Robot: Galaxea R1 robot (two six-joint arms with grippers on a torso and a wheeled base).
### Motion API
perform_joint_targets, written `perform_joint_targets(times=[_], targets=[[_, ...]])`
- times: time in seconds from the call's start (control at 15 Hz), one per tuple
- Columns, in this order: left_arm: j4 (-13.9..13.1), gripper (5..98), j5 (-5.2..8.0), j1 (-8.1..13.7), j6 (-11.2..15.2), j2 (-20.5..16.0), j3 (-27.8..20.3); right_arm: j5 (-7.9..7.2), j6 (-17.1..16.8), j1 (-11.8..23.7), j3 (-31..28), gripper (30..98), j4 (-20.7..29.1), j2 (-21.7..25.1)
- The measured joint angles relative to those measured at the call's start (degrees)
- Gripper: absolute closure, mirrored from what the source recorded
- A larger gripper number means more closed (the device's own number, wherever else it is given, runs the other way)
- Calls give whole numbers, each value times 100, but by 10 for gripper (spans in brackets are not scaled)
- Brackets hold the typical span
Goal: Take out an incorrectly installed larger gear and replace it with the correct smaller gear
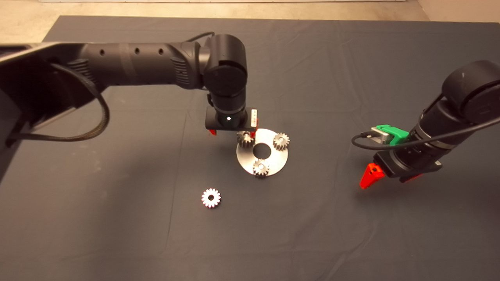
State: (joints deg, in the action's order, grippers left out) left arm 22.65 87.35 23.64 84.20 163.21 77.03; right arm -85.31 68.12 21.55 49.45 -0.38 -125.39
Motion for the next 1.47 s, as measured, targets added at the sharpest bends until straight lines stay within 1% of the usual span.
perform_joint_targets(times=[0.07,0.13,0.2,0.33,0.4,0.47,0.67,0.8,0.93,1.07,1.13,1.27,1.33,1.47], targets=[[-17,191,-7,-38,-137,132,200,-2,1,0,-2,314,-1,0],[-4,191,6,-41,-197,249,341,0,0,2,-2,314,-1,-3],[44,191,-28,-118,-262,326,502,9,-1,2,-13,314,0,-1],[48,191,-30,-334,-378,399,684,-2,1,-2,-13,314,0,1],[50,191,-30,-363,-402,424,743,0,0,0,-13,314,0,-1],[40,191,-30,-361,-432,427,794,20,1,0,-13,314,0,-10],[37,191,-30,-363,-468,496,872,8,6,0,-13,314,2,-3],[37,191,-29,-362,-490,505,888,4,10,0,-150,314,0,-3],[35,218,-28,-361,-510,515,900,9,32,0,-306,314,2,-70],[37,231,-28,-358,-521,546,913,26,32,0,-326,314,2,-115],[35,271,-28,-358,-523,549,913,17,34,0,-325,314,4,-113],[37,281,-27,-328,-523,560,913,20,34,0,-325,314,2,-124],[40,323,-27,-313,-523,564,916,23,34,0,-328,314,5,-143],[44,340,-28,-295,-523,575,916,26,34,0,-328,314,2,-165]])
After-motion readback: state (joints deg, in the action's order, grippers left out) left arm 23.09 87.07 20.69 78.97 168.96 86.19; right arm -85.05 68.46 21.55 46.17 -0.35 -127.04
